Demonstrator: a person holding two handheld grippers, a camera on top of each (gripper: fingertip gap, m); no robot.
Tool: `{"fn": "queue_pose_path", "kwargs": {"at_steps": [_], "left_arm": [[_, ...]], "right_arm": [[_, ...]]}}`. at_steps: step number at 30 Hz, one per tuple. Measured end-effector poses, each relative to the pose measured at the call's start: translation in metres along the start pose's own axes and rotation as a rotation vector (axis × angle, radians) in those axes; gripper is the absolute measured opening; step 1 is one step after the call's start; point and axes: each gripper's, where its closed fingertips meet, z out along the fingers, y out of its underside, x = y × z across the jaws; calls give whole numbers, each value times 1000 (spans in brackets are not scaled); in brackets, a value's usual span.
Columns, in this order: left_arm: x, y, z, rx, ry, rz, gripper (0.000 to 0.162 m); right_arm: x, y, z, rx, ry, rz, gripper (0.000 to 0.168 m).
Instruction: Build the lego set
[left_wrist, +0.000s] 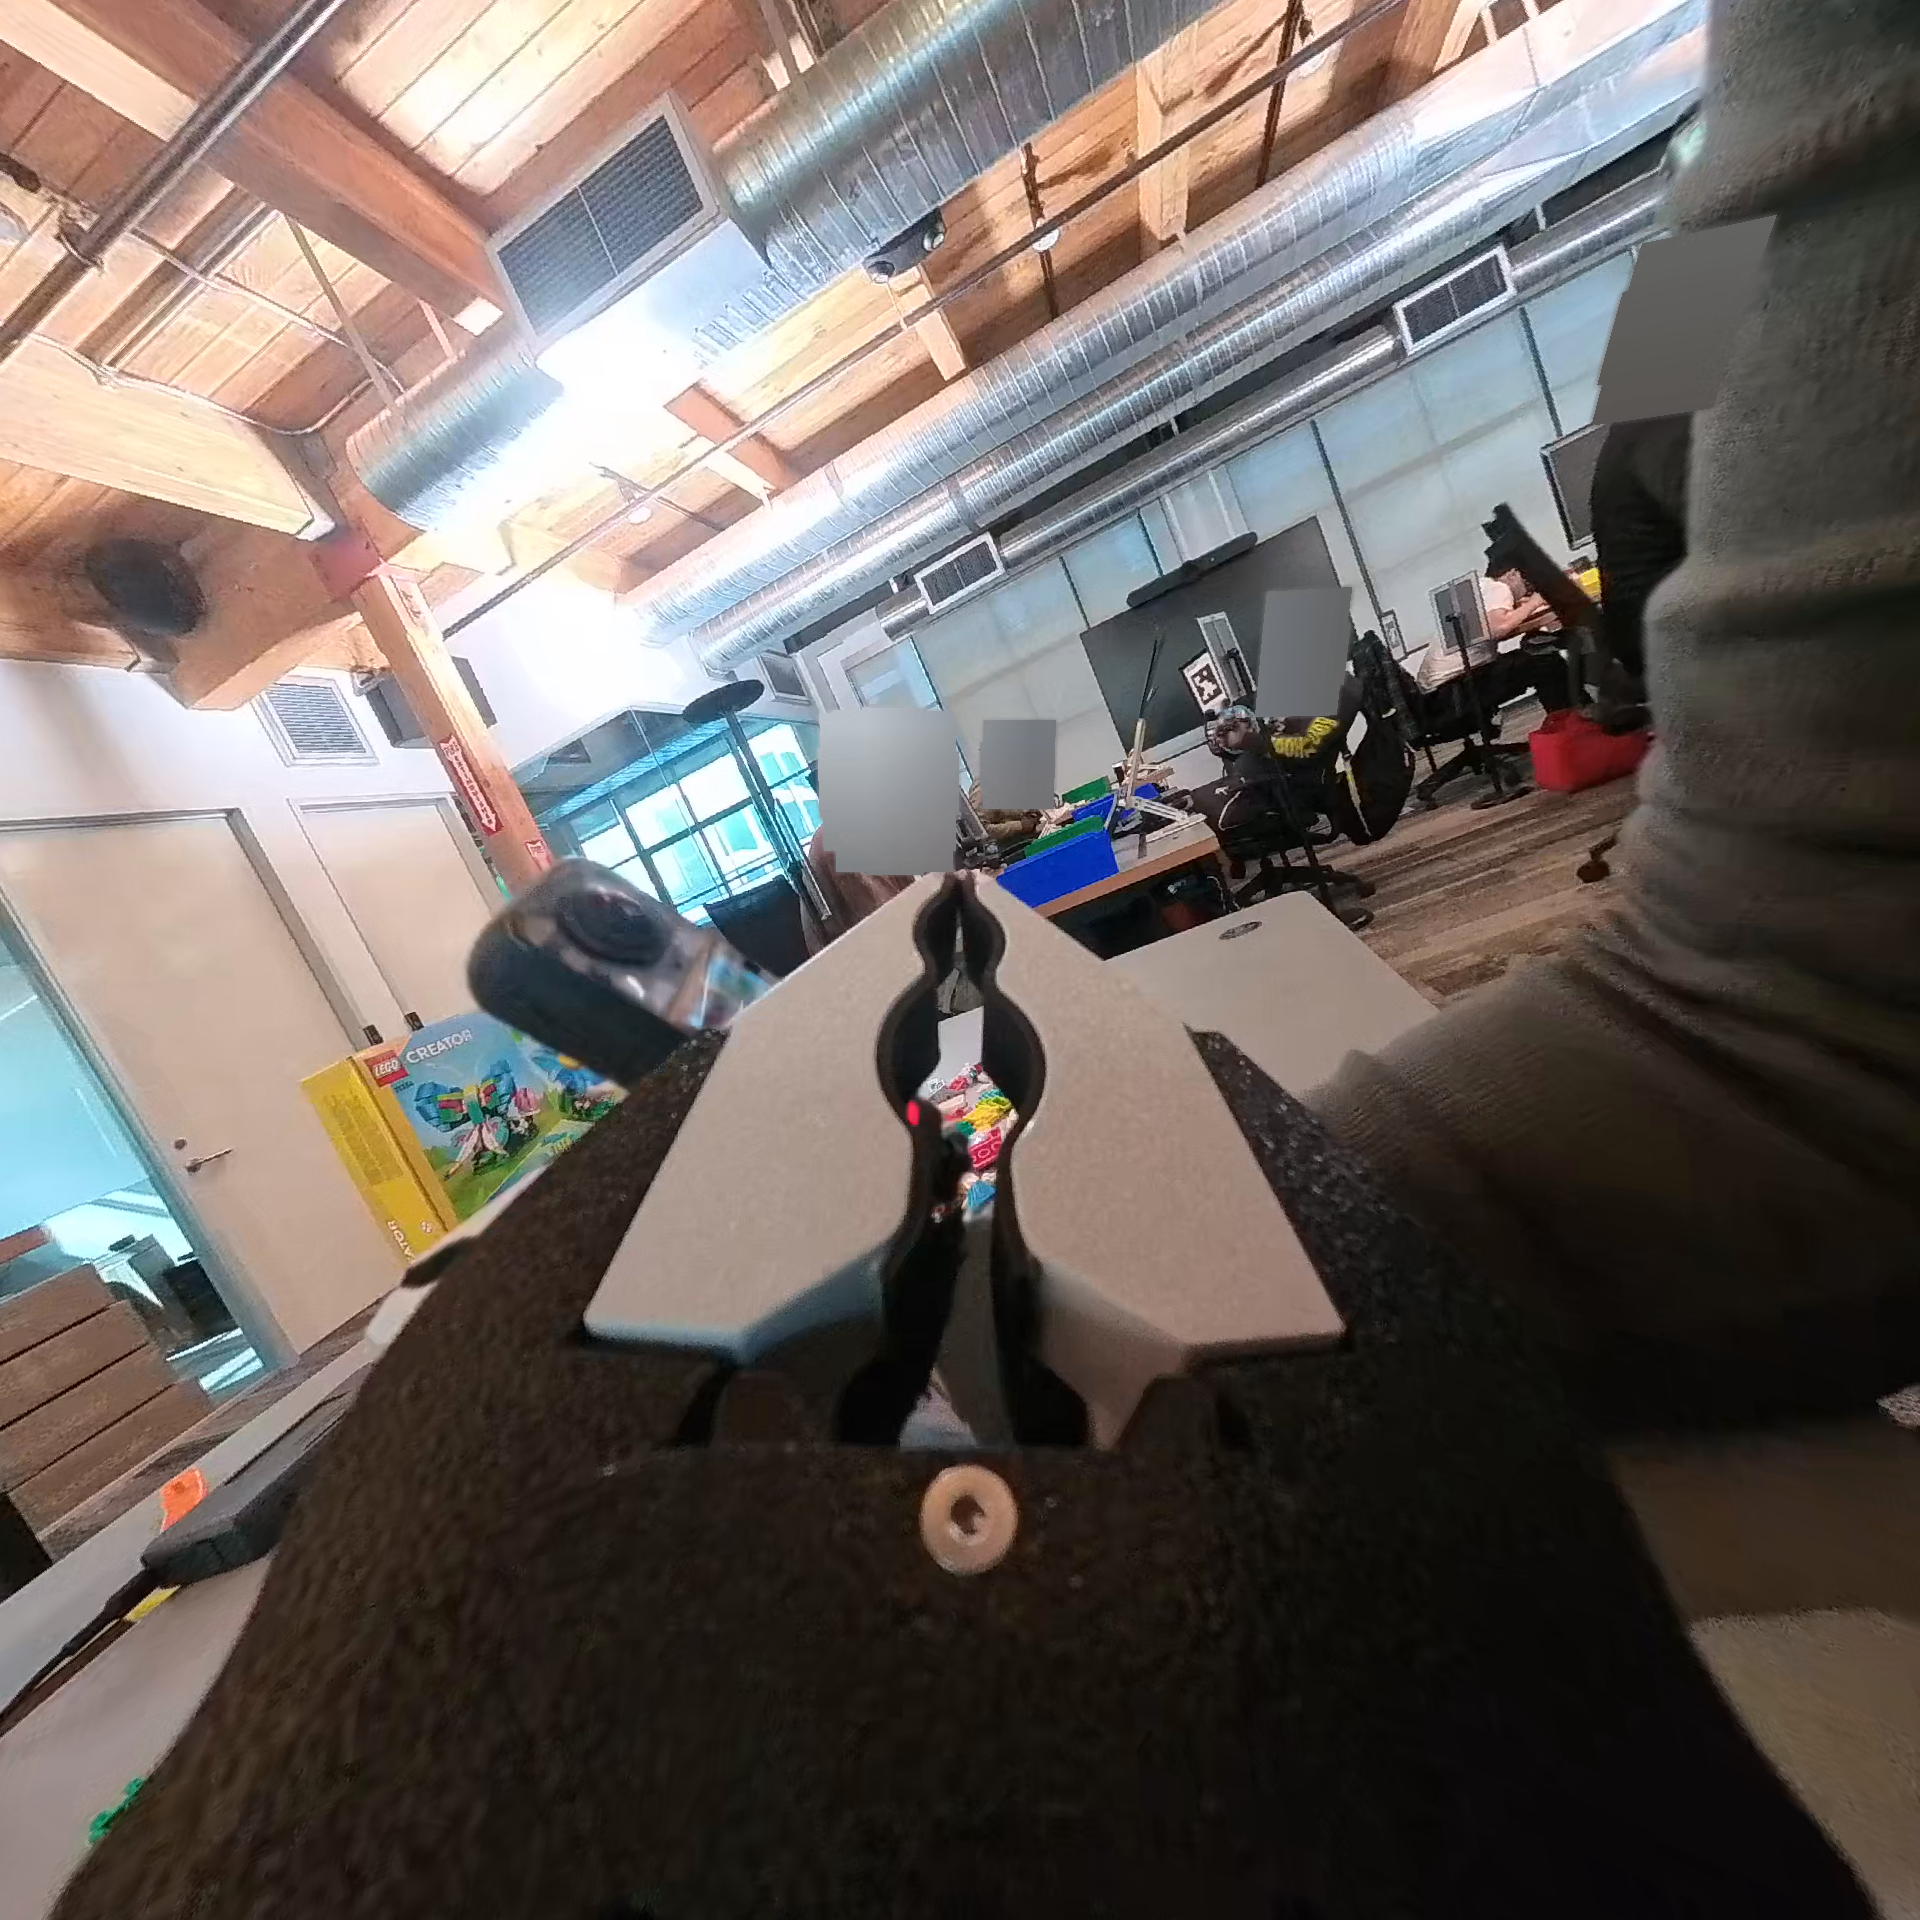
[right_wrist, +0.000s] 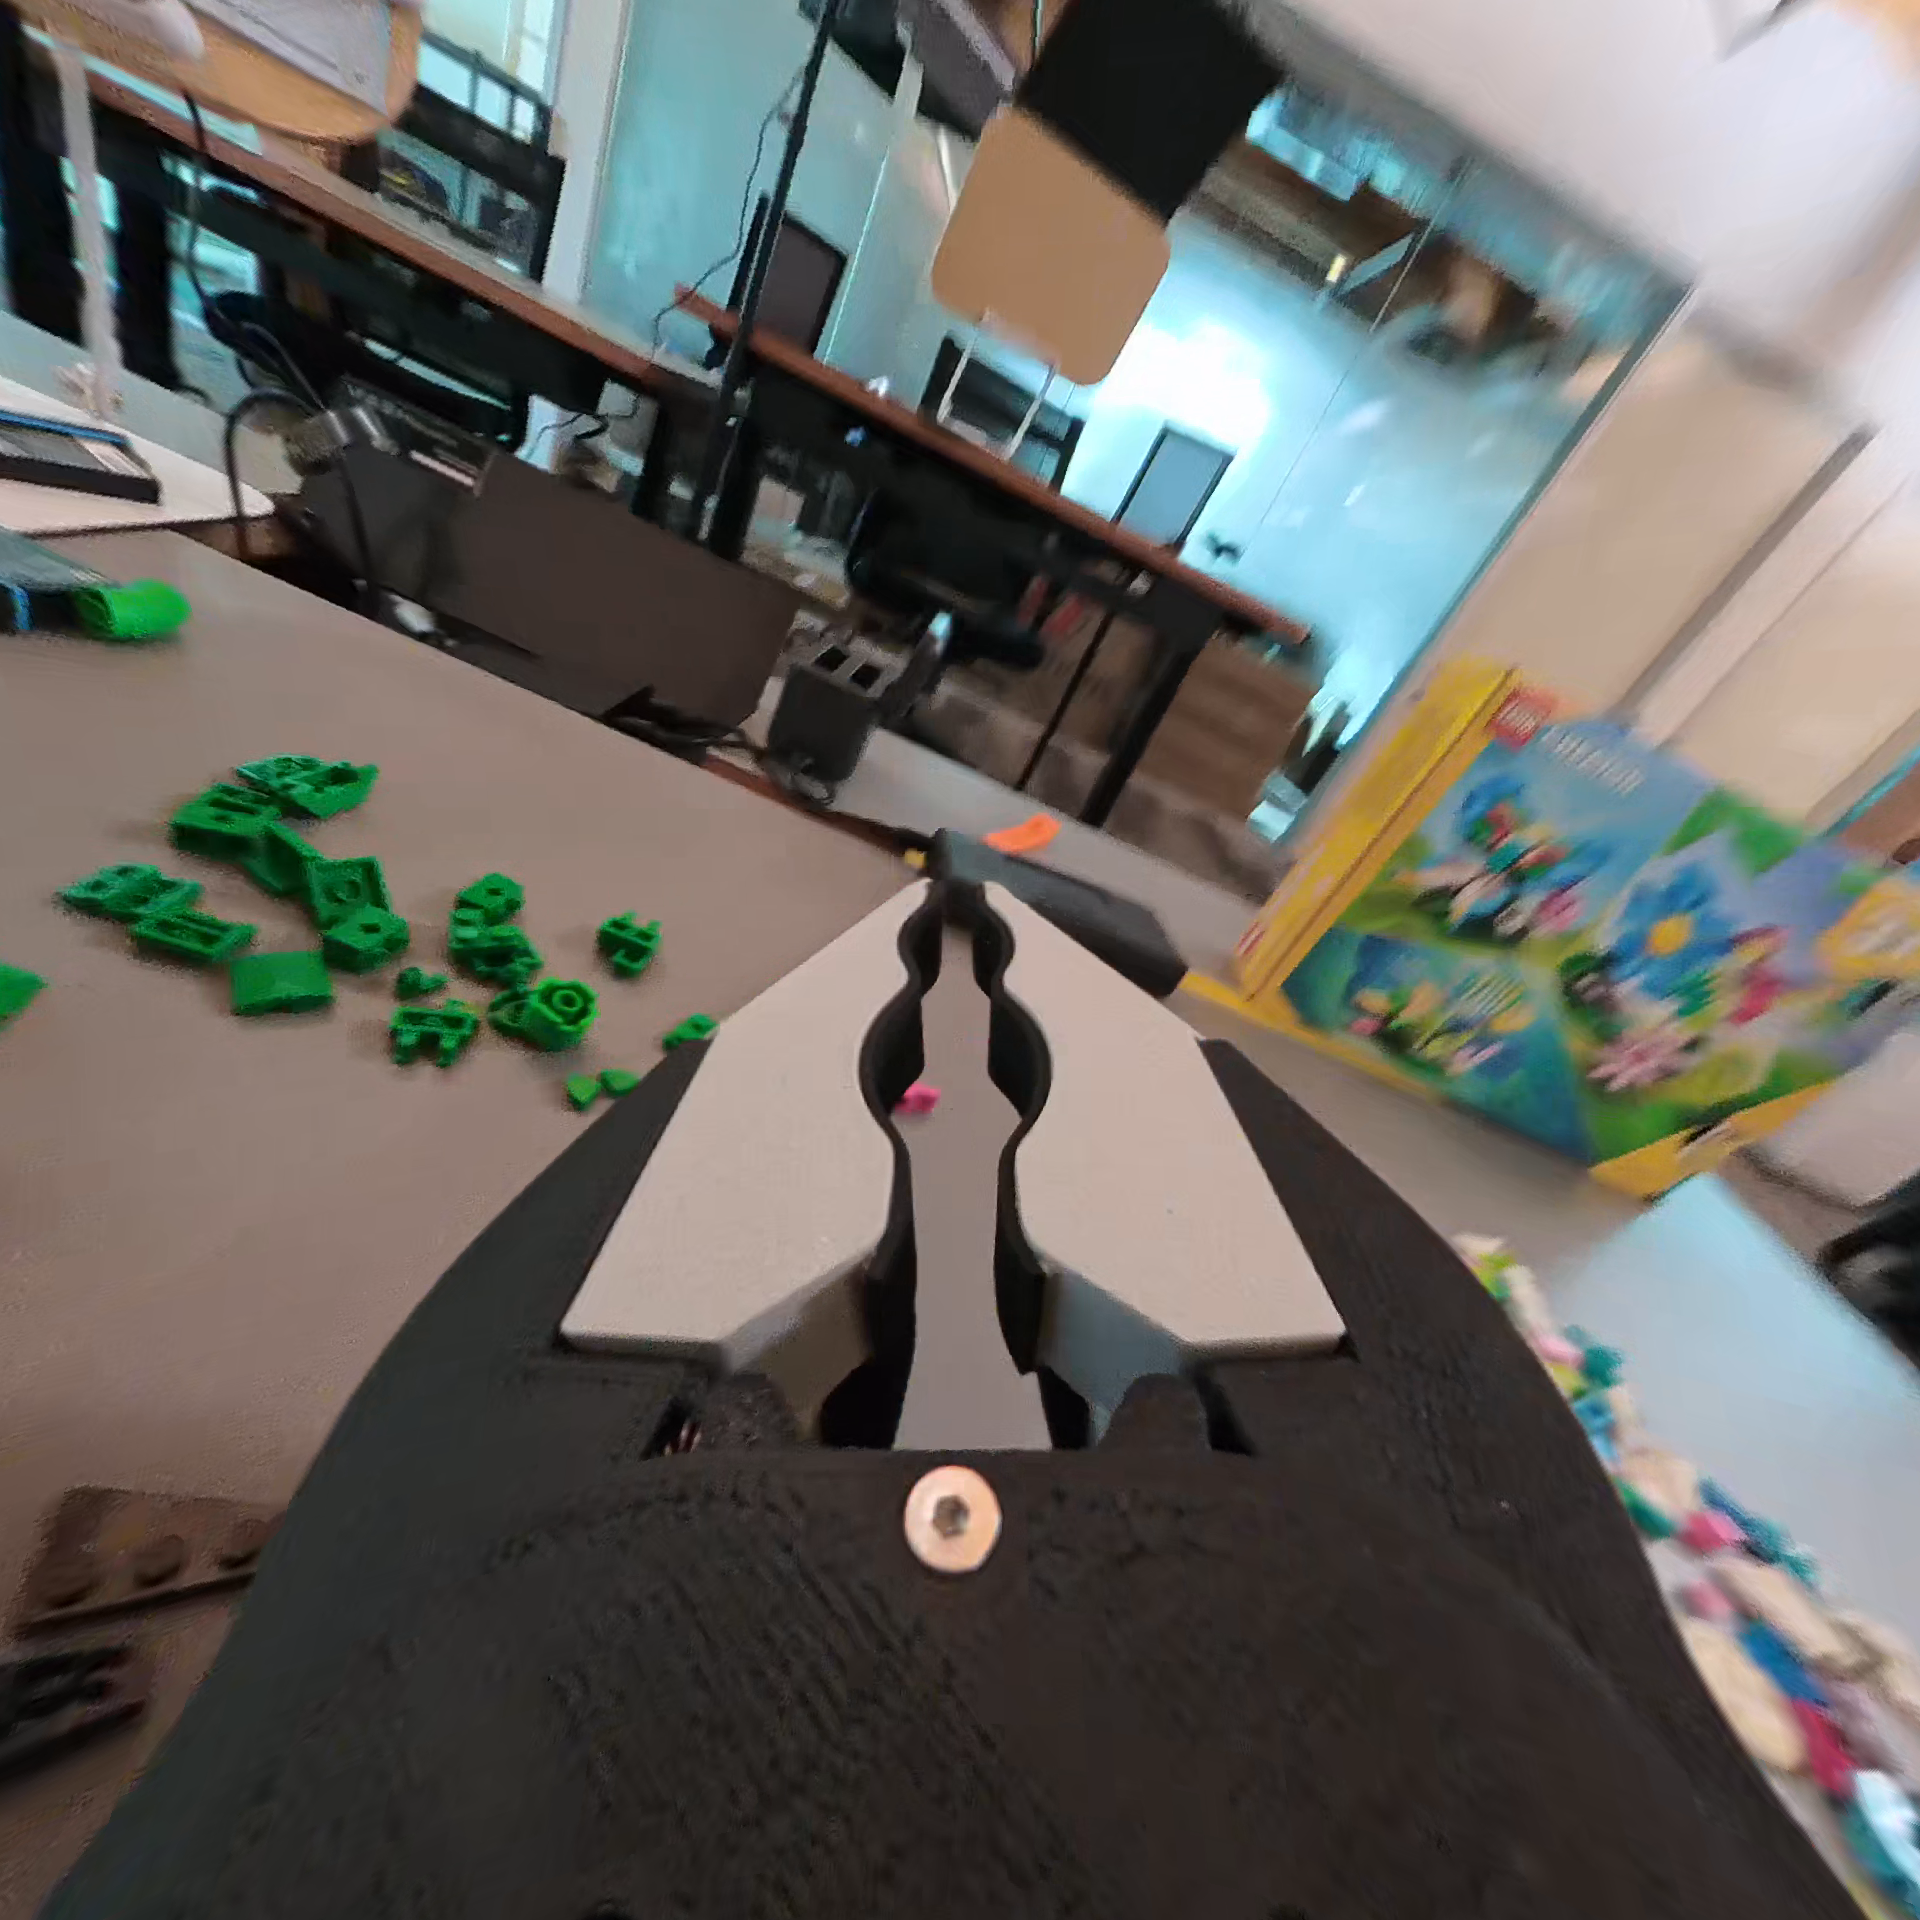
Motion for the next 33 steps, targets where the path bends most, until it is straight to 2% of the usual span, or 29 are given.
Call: {"fn": "queue_pose_path", "kwargs": {"at_steps": [2, 6, 18, 20, 23, 28, 31, 33], "left_arm": [[0, 0, 0, -1, 0, 0, 0], [-2, 2, -1, -7, -5, -6, 0], [-3, 3, 0, -9, -8, -12, 0], [1, 3, 1, -10, 7, 22, 0], [17, -2, 2, 19, 75, 52, 0], [40, -3, 5, 28, 159, 117, 0], [46, -2, 6, 25, 179, 146, 0], [47, -2, 6, 22, 183, 158, 0]], "right_arm": [[-1, -6, -3, 51, 30, -99, 2], [-20, -19, -7, 156, -48, -152, 1], [-40, -19, -7, 175, -160, -166, 0], [-58, -19, -9, 165, -279, -167, 1], [-89, -14, -14, 42, -489, -155, 8], [-158, 2, -43, -236, -989, 19, 29], [-183, 20, -49, -369, -1098, -22, 34], [-191, 15, -47, -360, -1113, -28, 34]]}}
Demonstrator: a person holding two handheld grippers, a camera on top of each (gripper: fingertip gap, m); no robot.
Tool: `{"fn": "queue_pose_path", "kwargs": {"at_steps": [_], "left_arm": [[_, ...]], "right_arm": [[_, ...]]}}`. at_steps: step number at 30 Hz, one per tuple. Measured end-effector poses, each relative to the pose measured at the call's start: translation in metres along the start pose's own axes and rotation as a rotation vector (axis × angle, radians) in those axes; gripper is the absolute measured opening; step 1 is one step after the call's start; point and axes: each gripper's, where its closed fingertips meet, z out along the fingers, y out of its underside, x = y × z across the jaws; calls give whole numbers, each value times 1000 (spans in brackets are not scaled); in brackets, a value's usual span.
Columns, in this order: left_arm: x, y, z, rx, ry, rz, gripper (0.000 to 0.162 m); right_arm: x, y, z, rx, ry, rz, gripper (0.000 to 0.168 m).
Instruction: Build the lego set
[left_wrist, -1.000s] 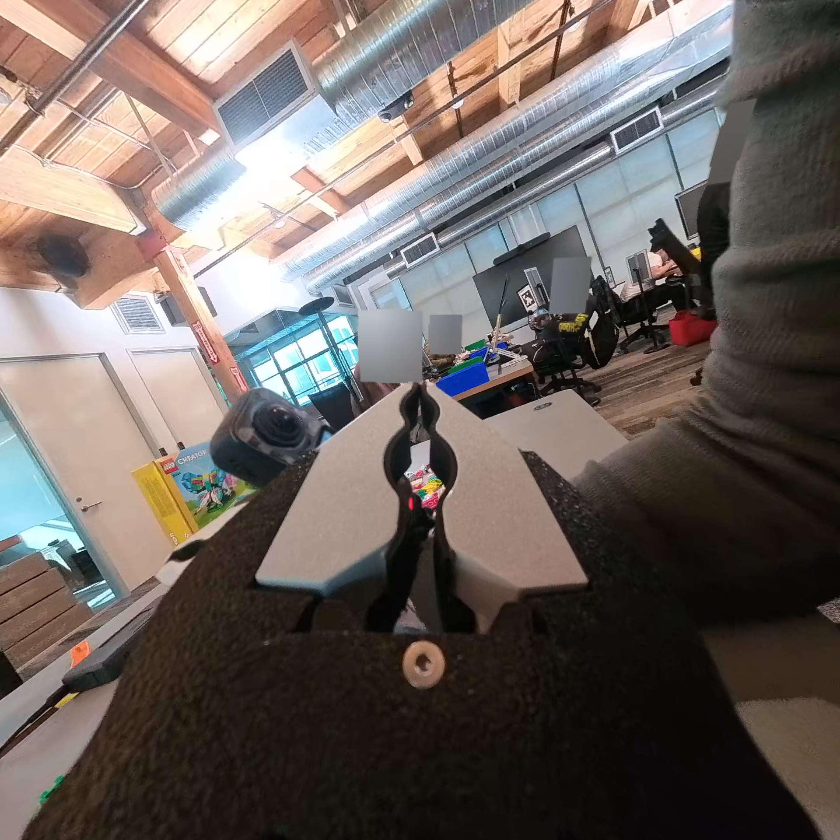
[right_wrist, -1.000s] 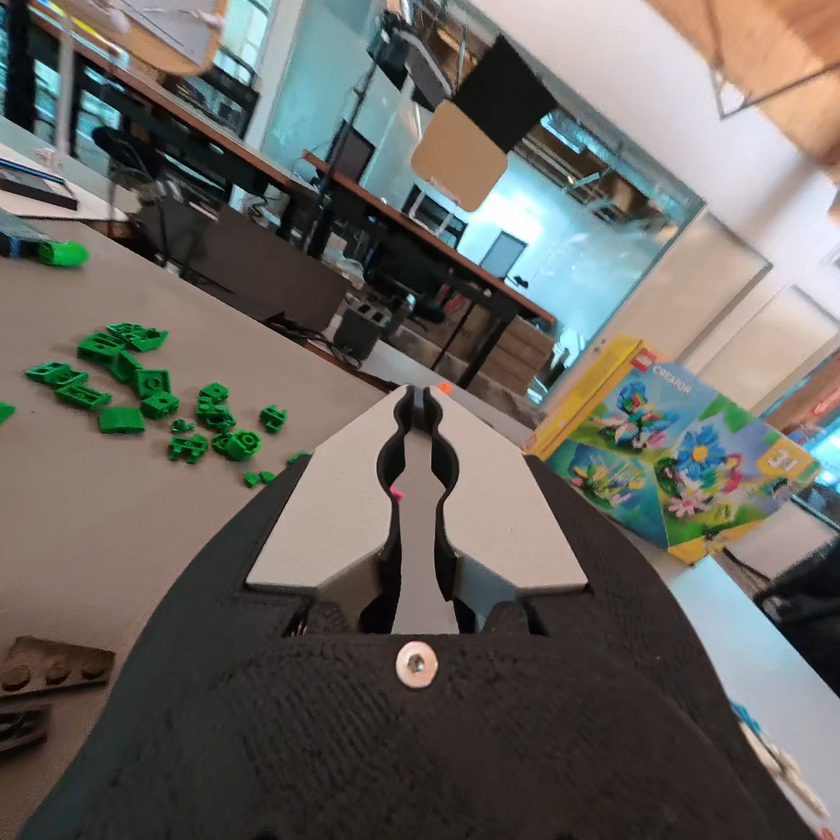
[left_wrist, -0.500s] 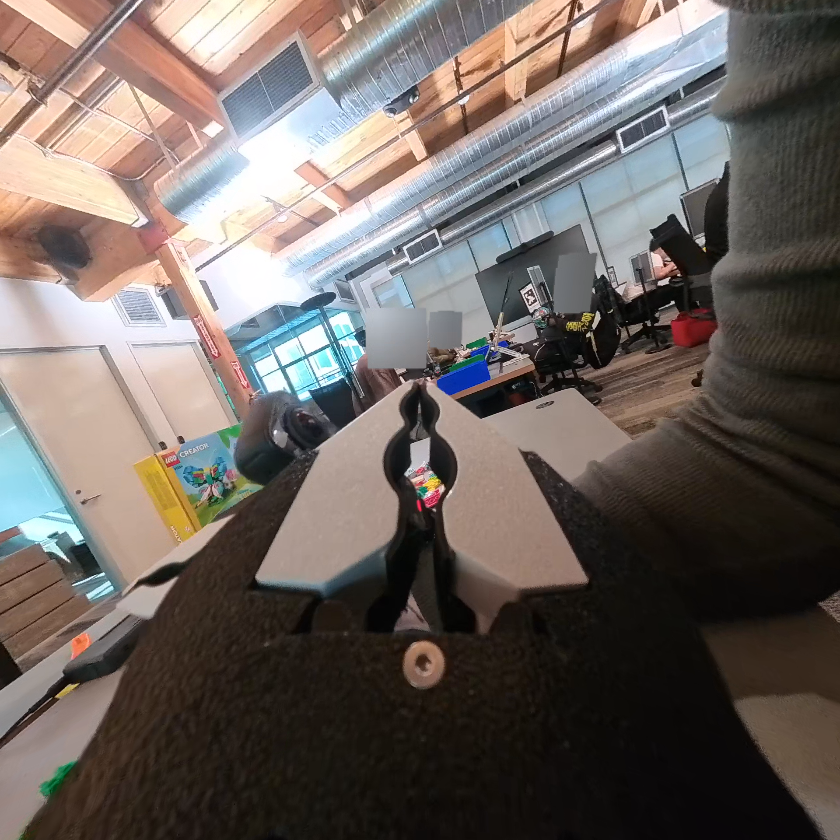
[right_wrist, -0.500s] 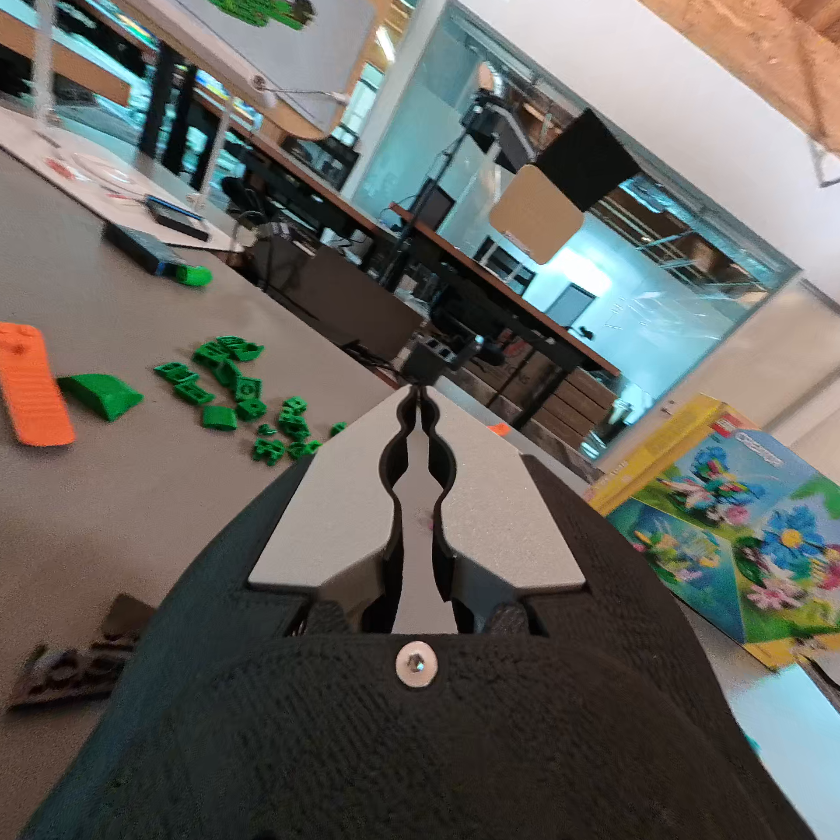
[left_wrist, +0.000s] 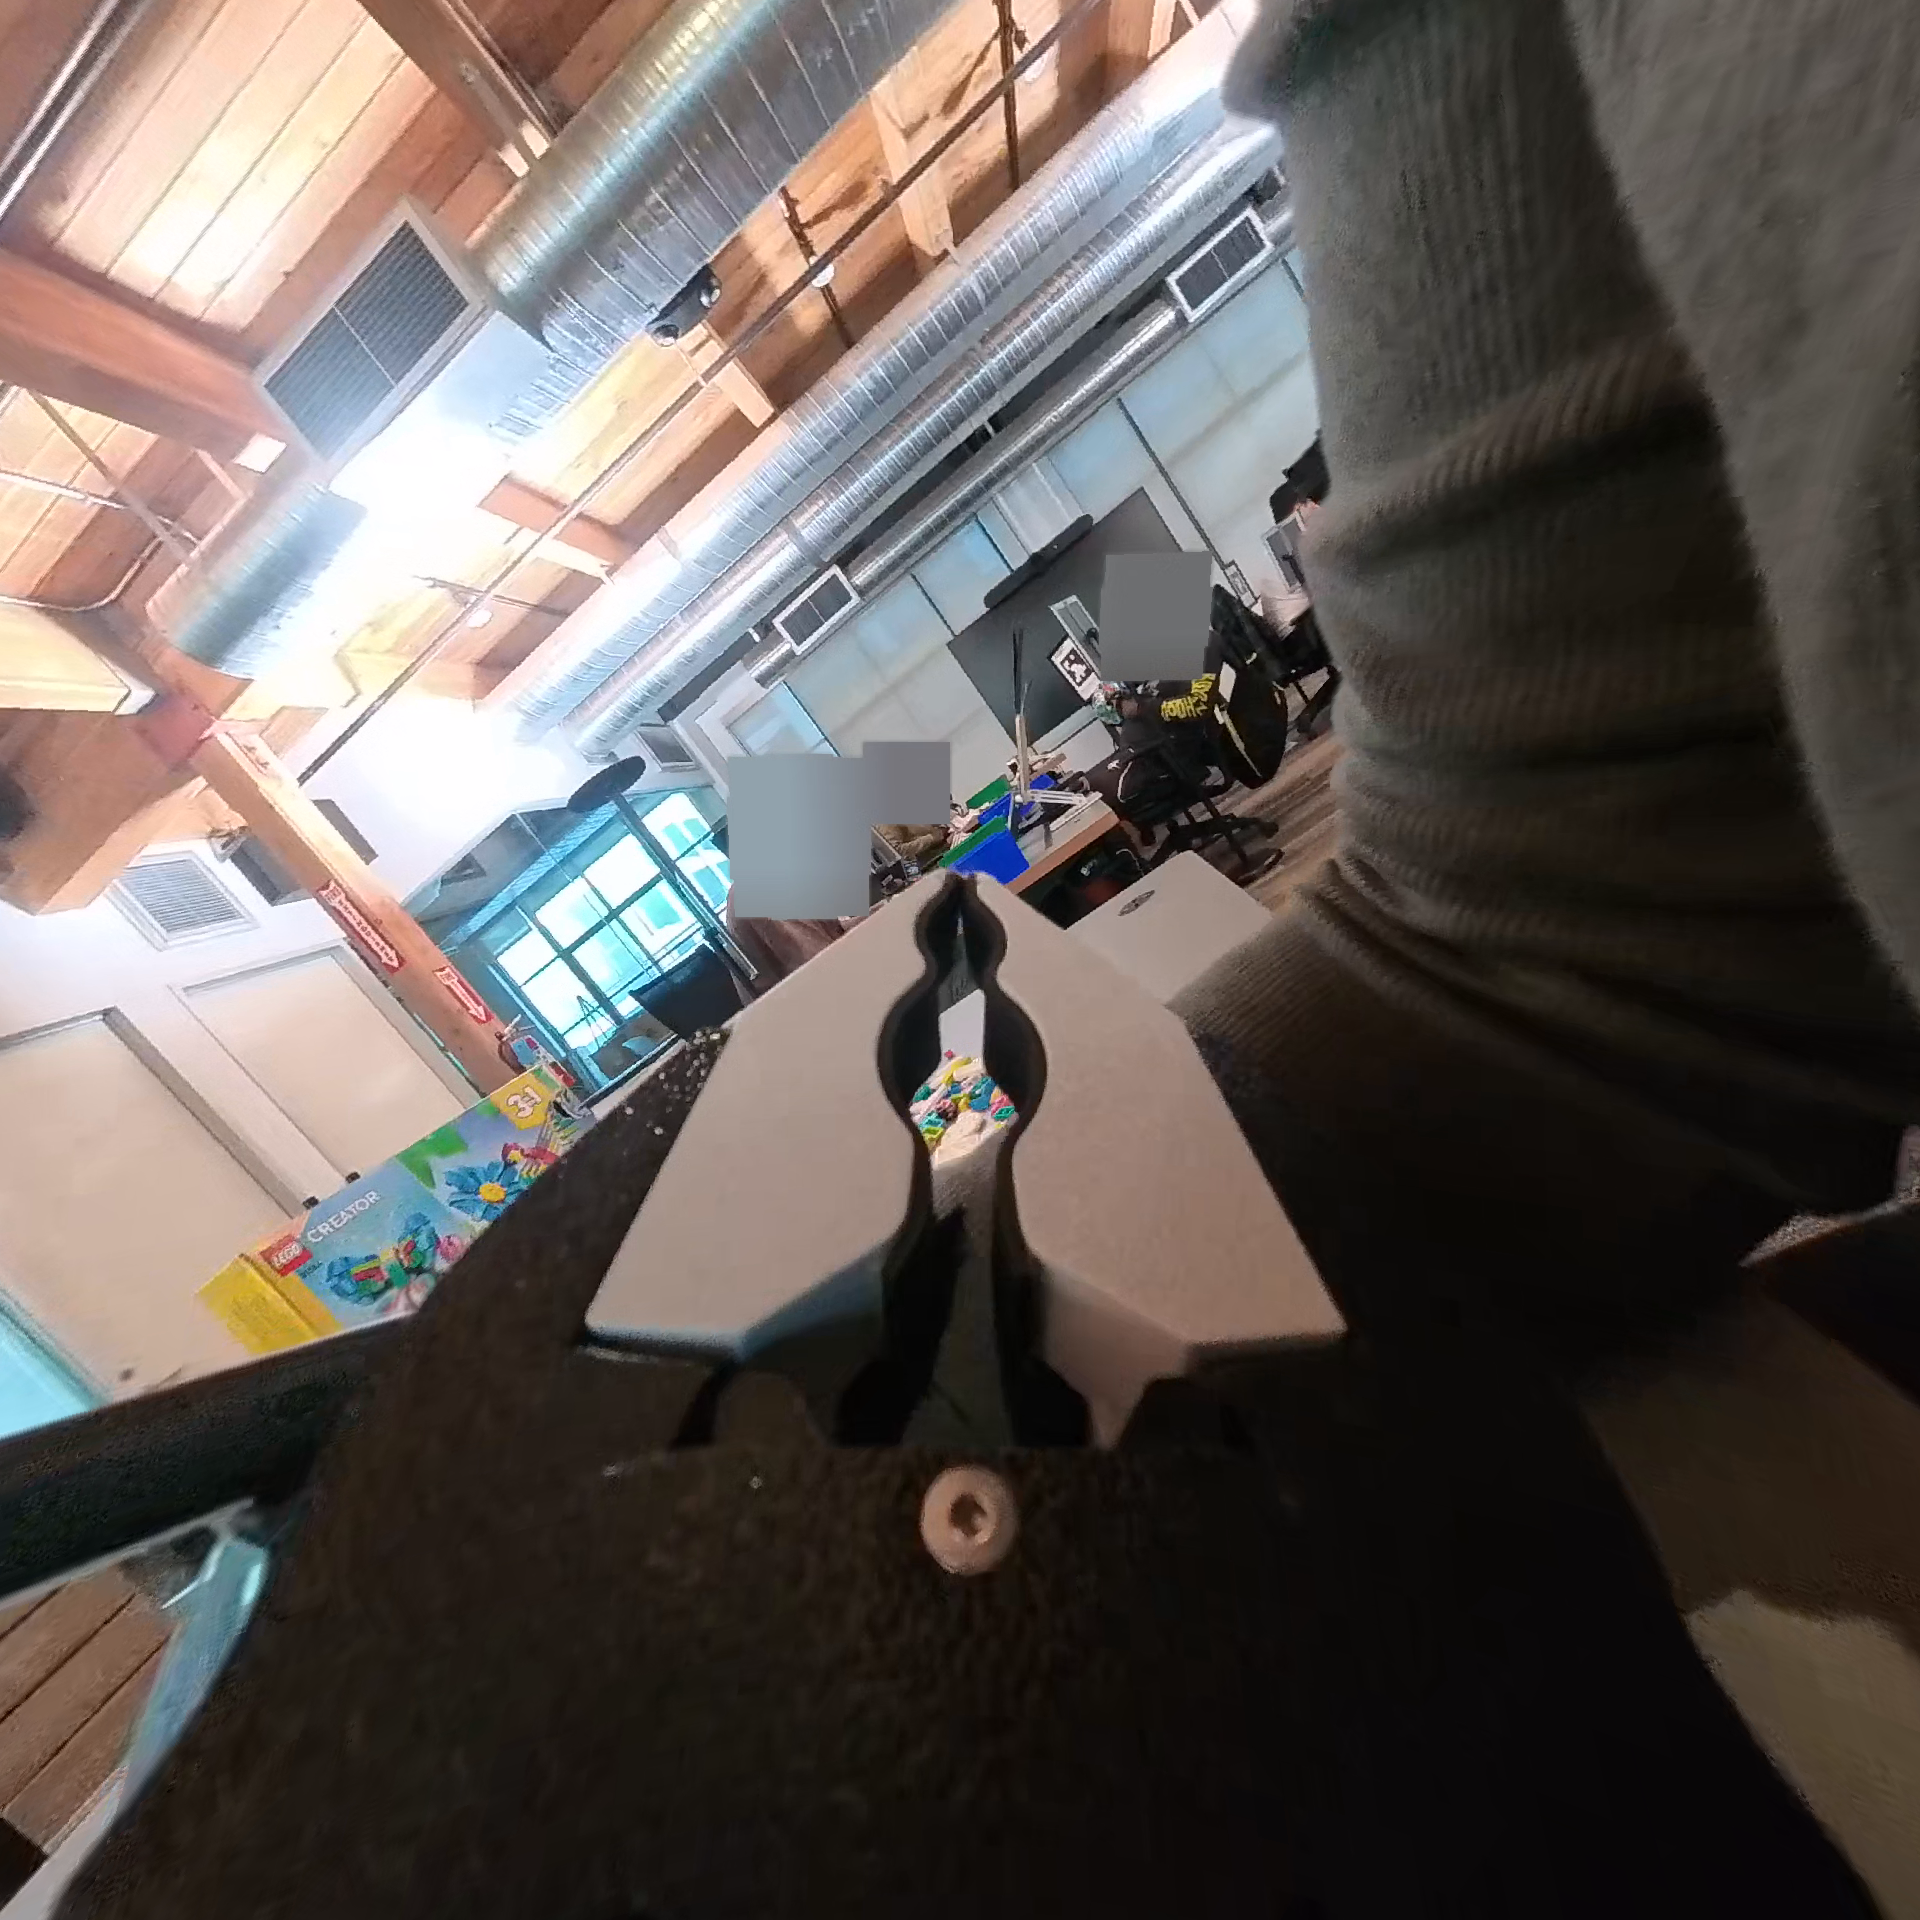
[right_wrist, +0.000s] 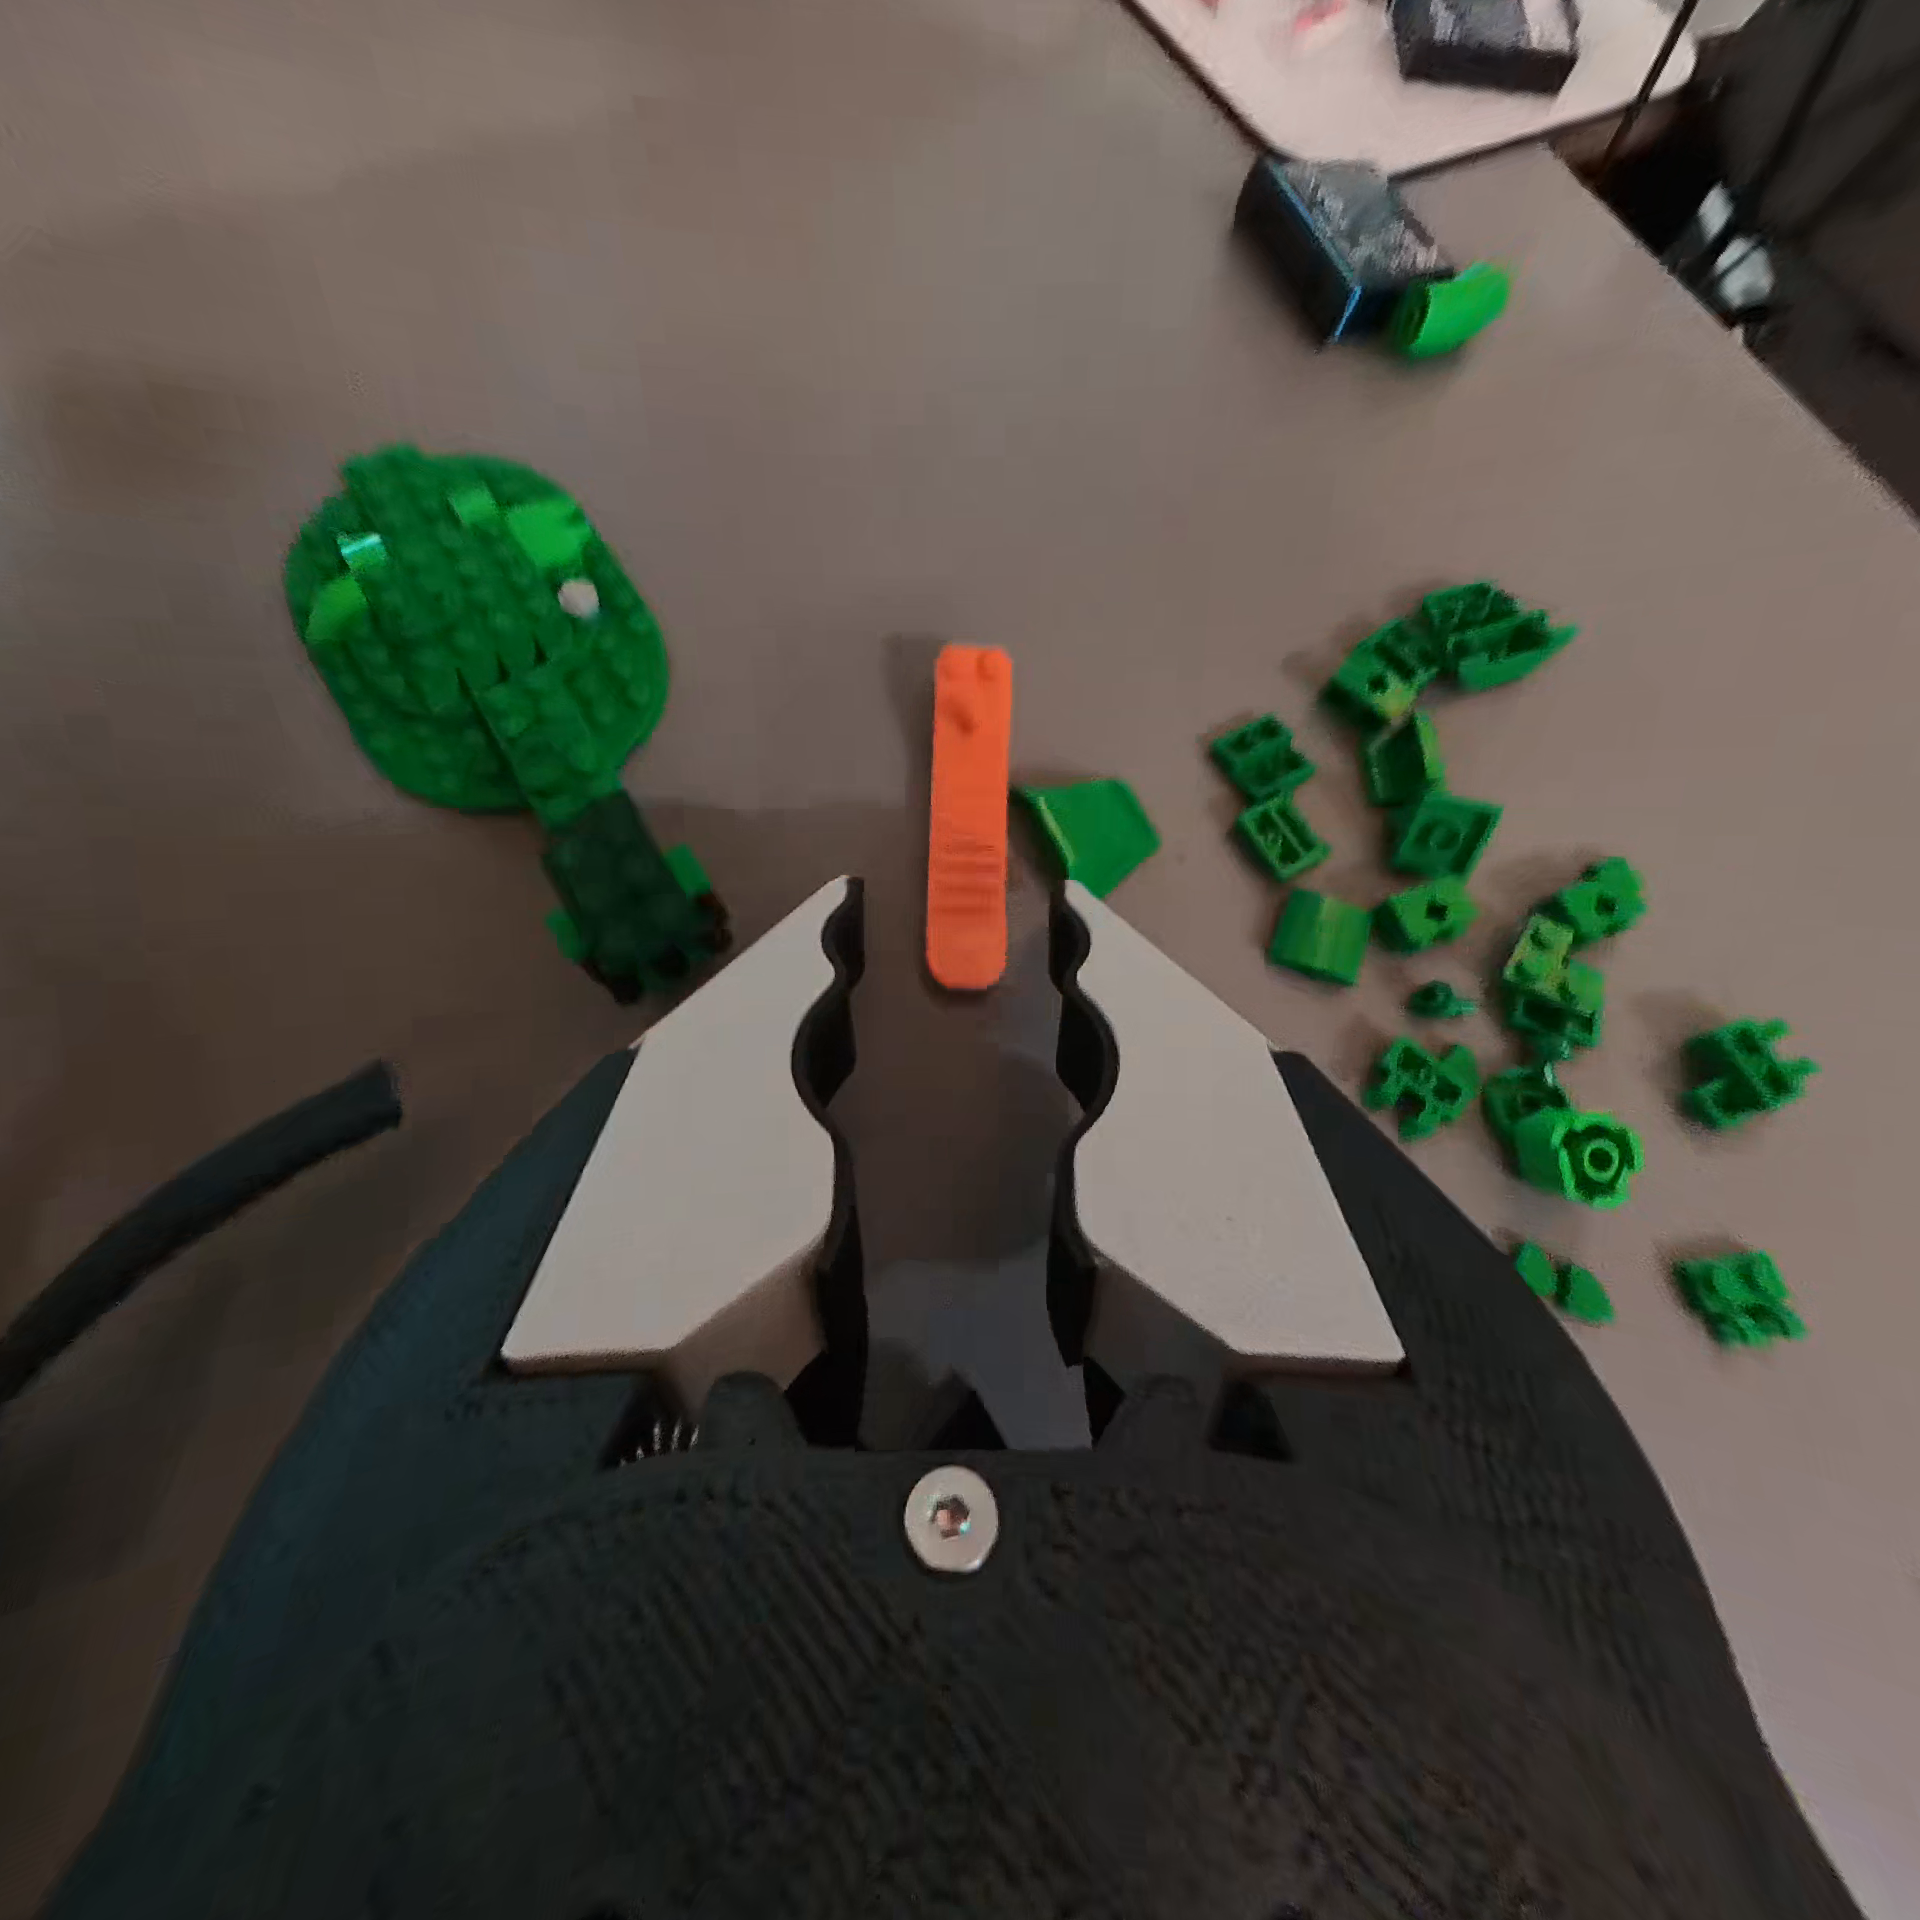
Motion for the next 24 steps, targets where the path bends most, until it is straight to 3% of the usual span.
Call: {"fn": "queue_pose_path", "kwargs": {"at_steps": [3, 6, 11, 14, 17, 19, 22, 24], "left_arm": [[-2, -1, -1, 9, -1, -14, 0], [-6, 1, -1, 2, -14, -20, 0], [-8, 1, -1, -2, -25, -24, 0], [-8, 2, 0, -10, -26, -22, 0], [-9, 4, 0, -21, -34, -16, 0], [-11, 4, 0, -22, -40, -25, 0], [-14, 5, -1, -25, -51, -38, 0], [-15, 6, -2, -27, -55, -45, 0]], "right_arm": [[2, -2, 7, -41, 4, -31, 34], [-5, -3, 12, -47, -29, -41, 16], [-6, -2, 4, -26, 10, -55, 15], [-3, -13, -14, 78, 46, -44, 14], [24, -17, -39, 155, 200, -27, 14], [61, -14, -65, 210, 401, 33, 14], [109, 8, -106, 242, 673, 219, 14], [126, 30, -119, 199, 769, 318, 14]]}}
